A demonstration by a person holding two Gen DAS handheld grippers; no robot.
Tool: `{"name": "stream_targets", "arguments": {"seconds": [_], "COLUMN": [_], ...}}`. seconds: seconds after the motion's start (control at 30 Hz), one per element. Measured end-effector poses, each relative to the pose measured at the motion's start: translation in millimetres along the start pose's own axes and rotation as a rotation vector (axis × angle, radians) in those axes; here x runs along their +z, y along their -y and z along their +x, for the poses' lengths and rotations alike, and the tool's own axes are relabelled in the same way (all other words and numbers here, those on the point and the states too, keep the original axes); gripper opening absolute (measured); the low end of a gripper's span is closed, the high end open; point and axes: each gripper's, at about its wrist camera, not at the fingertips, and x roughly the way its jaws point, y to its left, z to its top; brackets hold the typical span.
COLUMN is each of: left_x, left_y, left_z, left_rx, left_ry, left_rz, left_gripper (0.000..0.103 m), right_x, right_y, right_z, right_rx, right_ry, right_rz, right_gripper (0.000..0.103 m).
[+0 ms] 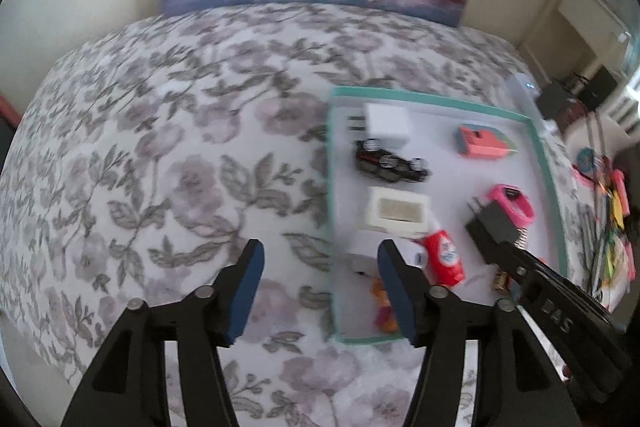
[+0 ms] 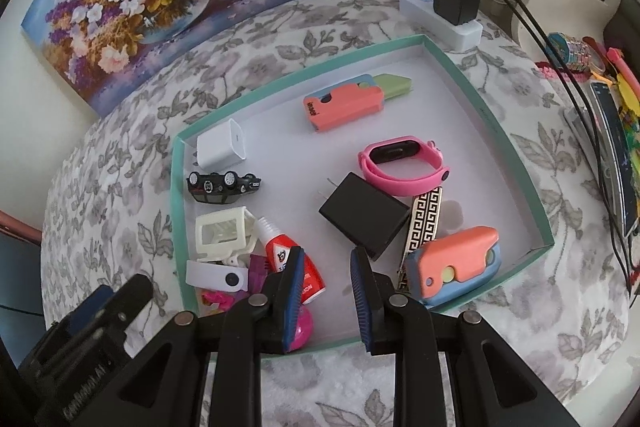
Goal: Organize rigid objects
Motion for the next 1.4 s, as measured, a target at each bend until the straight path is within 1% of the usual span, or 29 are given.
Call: {"name": "stream_targets", "arguments": {"seconds": [0.03, 0.13, 0.27, 0.3, 0.37, 0.4, 0.43, 0.47, 0.53, 0.6, 0.67, 0.7, 0.73, 0.8, 0.87, 0.9, 0.93, 1.0, 1.07, 1.27, 1.4], "left_x": [1, 2, 2, 2, 2, 3, 3, 2, 1, 1, 1, 1, 1, 0, -2, -3, -4, -5, -8, -18, -27], "left_y": [-6, -22, -41, -44, -50, -52, -55, -57, -61, -64, -67, -68, -69, -71, -73, -75, -76, -78, -81, -91, -92], "left_z": [2, 9, 16, 17, 17, 17, 17, 17, 17, 17, 15, 14, 13, 11, 10, 9, 8, 6, 2, -5, -14], "left_rx": [0.018, 0.063, 0.075, 0.078, 0.078, 0.078, 0.076, 0.075, 0.075, 0.078, 0.081, 0.082, 0.084, 0.089, 0.093, 0.096, 0.102, 0.113, 0.122, 0.132, 0.128], "left_ry": [-0.007, -0.035, -0.058, -0.060, -0.060, -0.059, -0.059, -0.059, -0.058, -0.058, -0.053, -0.048, -0.044, -0.036, -0.032, -0.032, -0.033, -0.026, -0.015, 0.006, 0.033], "left_rz": [-0.018, -0.075, -0.133, -0.146, -0.164, -0.172, -0.181, -0.188, -0.200, -0.207, -0.212, -0.212, -0.212, -0.210, -0.211, -0.212, -0.212, -0.206, -0.201, -0.189, -0.152], "left_gripper": [0.069, 0.070, 0.072, 0.077, 0.079, 0.079, 0.079, 0.079, 0.080, 0.081, 0.086, 0.090, 0.090, 0.090, 0.090, 0.092, 0.094, 0.094, 0.094, 0.094, 0.094], "right_x": [0, -1, -2, -3, -3, -4, -4, -5, -5, -6, -6, -6, -7, -8, -10, -11, -13, -16, -19, -28, -36], "right_y": [-2, -9, -15, -17, -19, -20, -21, -22, -24, -25, -27, -27, -28, -30, -33, -34, -35, -39, -41, -43, -43], "right_z": [1, 3, 6, 7, 8, 9, 9, 9, 8, 8, 8, 9, 9, 9, 9, 9, 8, 7, 6, 3, -3], "right_rx": [-0.004, -0.006, -0.018, -0.020, -0.024, -0.029, -0.031, -0.035, -0.039, -0.041, -0.047, -0.049, -0.050, -0.055, -0.063, -0.068, -0.082, -0.112, -0.123, -0.135, -0.133], "right_ry": [0.000, -0.006, -0.011, -0.013, -0.017, -0.019, -0.020, -0.017, -0.009, -0.005, -0.003, -0.003, -0.002, -0.001, 0.006, 0.009, 0.016, 0.035, 0.040, 0.043, 0.052], "right_rz": [-0.005, -0.024, -0.045, -0.049, -0.055, -0.061, -0.064, -0.067, -0.071, -0.076, -0.079, -0.082, -0.084, -0.089, -0.097, -0.101, -0.107, -0.132, -0.153, -0.173, -0.183], "right_gripper": [0.025, 0.026, 0.026, 0.027, 0.030, 0.035, 0.043, 0.055, 0.061, 0.064, 0.072, 0.073, 0.075, 0.081, 0.090, 0.094, 0.101, 0.103, 0.103, 0.103, 0.103]}}
